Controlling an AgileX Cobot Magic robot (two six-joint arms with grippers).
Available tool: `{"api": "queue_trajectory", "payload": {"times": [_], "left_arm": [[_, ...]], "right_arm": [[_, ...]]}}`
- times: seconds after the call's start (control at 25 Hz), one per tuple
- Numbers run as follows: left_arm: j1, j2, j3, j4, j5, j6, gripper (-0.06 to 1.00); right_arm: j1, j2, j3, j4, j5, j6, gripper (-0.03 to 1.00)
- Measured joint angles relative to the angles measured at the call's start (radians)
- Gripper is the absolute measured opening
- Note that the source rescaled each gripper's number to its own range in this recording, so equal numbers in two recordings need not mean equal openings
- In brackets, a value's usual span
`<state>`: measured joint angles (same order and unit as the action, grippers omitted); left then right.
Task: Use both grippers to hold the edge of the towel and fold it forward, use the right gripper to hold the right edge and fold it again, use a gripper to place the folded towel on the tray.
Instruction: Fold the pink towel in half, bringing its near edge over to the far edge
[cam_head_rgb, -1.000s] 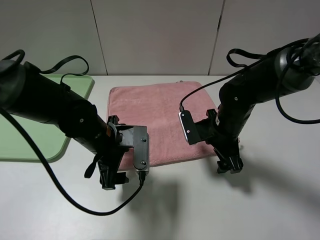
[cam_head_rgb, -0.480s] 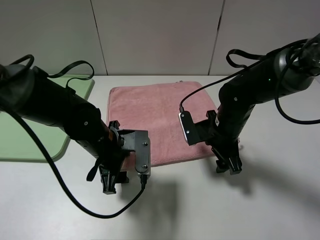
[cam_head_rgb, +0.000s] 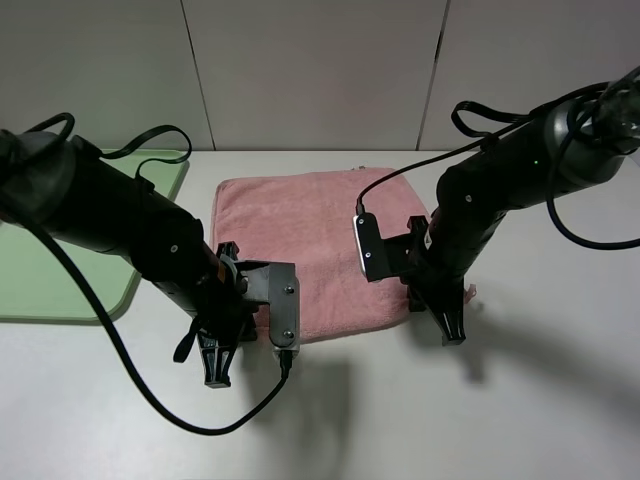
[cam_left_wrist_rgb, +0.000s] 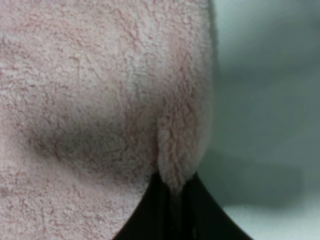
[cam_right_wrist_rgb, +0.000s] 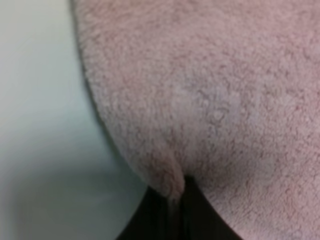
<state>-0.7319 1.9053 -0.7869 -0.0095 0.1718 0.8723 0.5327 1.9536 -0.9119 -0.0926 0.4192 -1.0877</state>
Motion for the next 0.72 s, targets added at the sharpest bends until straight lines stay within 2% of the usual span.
{"api": "queue_trajectory", "payload": {"times": [0.72], "left_arm": [[0.000, -0.001, 0.000, 0.003, -0.002, 0.001, 0.00]], "right_arm": [[0.000, -0.006, 0.000, 0.062, 0.010, 0.016, 0.00]]}}
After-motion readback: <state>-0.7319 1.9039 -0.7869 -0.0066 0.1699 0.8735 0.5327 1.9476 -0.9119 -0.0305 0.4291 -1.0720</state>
